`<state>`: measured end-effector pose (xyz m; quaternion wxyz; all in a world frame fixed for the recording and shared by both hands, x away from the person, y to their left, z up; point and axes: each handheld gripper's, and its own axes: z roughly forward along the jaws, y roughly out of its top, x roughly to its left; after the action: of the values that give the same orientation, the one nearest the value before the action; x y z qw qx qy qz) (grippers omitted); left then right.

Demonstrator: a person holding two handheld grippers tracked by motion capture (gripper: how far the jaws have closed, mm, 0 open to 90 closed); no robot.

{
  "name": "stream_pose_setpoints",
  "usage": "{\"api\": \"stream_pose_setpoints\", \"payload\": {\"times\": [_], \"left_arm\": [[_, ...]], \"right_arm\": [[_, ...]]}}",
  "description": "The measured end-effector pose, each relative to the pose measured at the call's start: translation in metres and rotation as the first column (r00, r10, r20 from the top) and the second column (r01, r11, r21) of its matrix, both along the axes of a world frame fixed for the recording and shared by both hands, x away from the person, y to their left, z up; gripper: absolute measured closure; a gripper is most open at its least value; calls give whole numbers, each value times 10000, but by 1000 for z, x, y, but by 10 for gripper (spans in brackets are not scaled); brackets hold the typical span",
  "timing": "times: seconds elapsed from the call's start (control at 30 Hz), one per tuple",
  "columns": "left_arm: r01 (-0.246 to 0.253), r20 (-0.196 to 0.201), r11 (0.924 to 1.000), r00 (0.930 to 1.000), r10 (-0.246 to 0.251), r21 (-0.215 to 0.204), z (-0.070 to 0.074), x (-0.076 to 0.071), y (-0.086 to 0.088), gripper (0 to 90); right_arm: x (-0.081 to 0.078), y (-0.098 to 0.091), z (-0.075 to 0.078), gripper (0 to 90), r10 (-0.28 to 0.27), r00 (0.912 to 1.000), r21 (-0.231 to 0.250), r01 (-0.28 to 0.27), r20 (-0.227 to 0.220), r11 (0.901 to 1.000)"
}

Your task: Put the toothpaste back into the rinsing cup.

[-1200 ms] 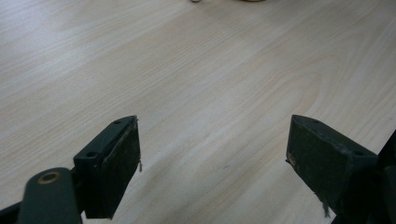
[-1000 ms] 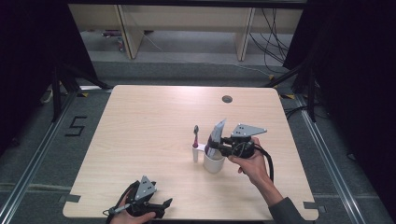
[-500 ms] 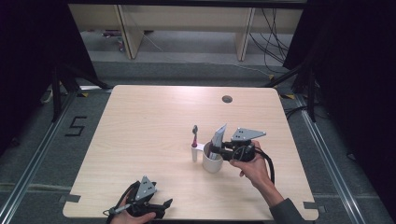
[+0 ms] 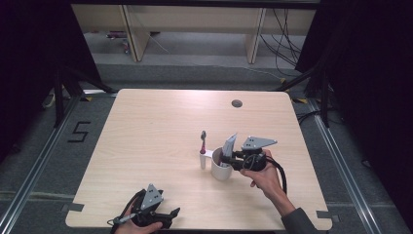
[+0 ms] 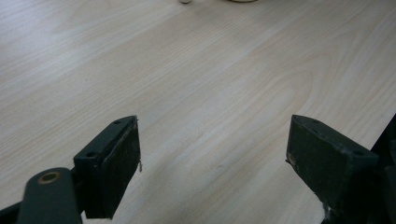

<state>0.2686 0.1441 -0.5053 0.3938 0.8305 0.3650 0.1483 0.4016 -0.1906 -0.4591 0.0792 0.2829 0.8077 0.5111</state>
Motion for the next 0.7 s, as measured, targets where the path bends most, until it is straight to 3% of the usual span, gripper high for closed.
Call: {"api": "stream_pose_setpoints", "payload": {"times": [0.1,0.13,0.23,0.3,0.37,0.4,0.5,0.67,0.7], "left_arm": [[-27,49,10000,10000,26,55,-1,1,0,171],[-29,50,10000,10000,29,55,-1,0,-1,171],[-13,28,10000,10000,13,-9,-1,0,-1,171],[-20,43,10000,10000,20,-3,-1,0,-1,171],[13,31,10000,10000,-13,-14,-1,0,0,171],[-9,37,10000,10000,9,0,-1,0,0,171],[-4,54,10000,10000,4,33,-1,0,0,171],[-13,55,10000,10000,13,76,-1,0,0,171],[-16,56,10000,10000,16,83,-1,0,0,171]], "right_arm": [[1,-4,2,667,-52,10000,160,52,16,9999],[-1,-5,3,656,-243,9995,142,246,-222,9996],[1,-8,2,637,-143,9999,248,142,26,9996],[-3,-8,4,605,-403,9984,308,415,-402,9987],[-1,-9,4,573,-131,9998,483,137,-134,9987],[-1,-10,4,552,-276,9996,425,274,51,9987],[-3,-12,7,482,-299,9993,716,314,-222,9969],[-5,-16,11,400,-522,9985,546,529,-151,9971],[-6,-17,12,403,-644,9974,563,662,-333,9962]]}}
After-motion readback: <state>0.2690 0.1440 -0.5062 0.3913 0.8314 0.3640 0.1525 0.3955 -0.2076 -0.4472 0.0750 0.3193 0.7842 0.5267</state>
